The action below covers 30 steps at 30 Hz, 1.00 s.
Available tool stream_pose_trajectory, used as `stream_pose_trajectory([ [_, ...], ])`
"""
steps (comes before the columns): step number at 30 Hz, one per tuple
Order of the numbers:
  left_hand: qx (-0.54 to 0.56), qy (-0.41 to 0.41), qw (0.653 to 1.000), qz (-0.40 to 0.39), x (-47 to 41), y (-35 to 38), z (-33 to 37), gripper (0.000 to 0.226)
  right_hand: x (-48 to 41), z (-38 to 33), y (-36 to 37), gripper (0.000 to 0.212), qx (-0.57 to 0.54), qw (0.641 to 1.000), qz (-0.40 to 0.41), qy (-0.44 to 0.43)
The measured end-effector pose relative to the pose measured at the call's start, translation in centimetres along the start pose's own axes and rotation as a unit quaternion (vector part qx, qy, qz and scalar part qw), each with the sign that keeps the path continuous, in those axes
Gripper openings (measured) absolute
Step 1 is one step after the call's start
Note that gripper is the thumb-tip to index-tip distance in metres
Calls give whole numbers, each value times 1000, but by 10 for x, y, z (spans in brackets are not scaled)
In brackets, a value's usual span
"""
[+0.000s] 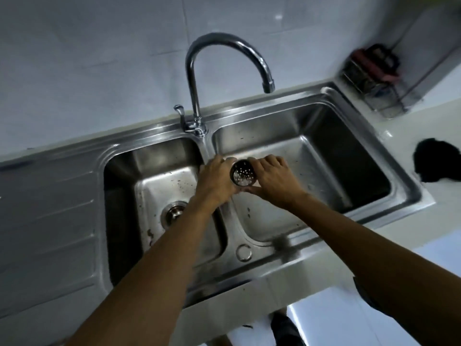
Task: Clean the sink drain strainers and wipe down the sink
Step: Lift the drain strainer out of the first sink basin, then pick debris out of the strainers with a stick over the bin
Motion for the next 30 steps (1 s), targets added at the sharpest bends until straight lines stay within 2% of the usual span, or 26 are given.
stream_pose_trajectory([
  [4, -72, 22, 996, -51, -17, 73, 49, 84, 36, 65, 40, 84, -3, 998, -63, 5],
  [9, -127, -46, 987, -93, -27, 150, 50, 65, 34, 92, 100, 86, 8, 984, -168, -62],
  [13, -149, -107, 973, -138, -25, 193, 38, 52, 32, 92, 147, 62, -4, 971, -209, -116],
  [15, -159, -120, 969, -147, -25, 203, 35, 57, 31, 94, 157, 62, -20, 971, -211, -114],
  [18, -189, -122, 965, -137, -29, 210, 34, 68, 28, 102, 165, 80, -52, 971, -196, -128],
  [21, -188, -122, 962, -158, -36, 210, 37, 101, 23, 121, 163, 107, -72, 967, -209, -125],
  [22, -183, -118, 962, -163, -41, 209, 39, 112, 20, 133, 162, 111, -76, 968, -210, -110],
  [24, -172, -105, 966, -163, -54, 208, 44, 127, 12, 160, 162, 106, -56, 974, -205, -79],
  [26, -166, -93, 971, -146, -69, 212, 52, 130, 5, 185, 168, 96, -24, 975, -213, -53],
  [30, -176, -78, 970, -148, -85, 236, 68, 132, 8, 197, 189, 82, -3, 965, -248, -83],
])
Point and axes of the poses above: each hand's wrist, its own x-axis away from the middle knuckle, its own y-axis out of the palm, z = x × y, the point moved 1 cm from there along -x, towards the middle knuckle, and after that the axes turned 10 degrees about z, right-handed, at the moved point
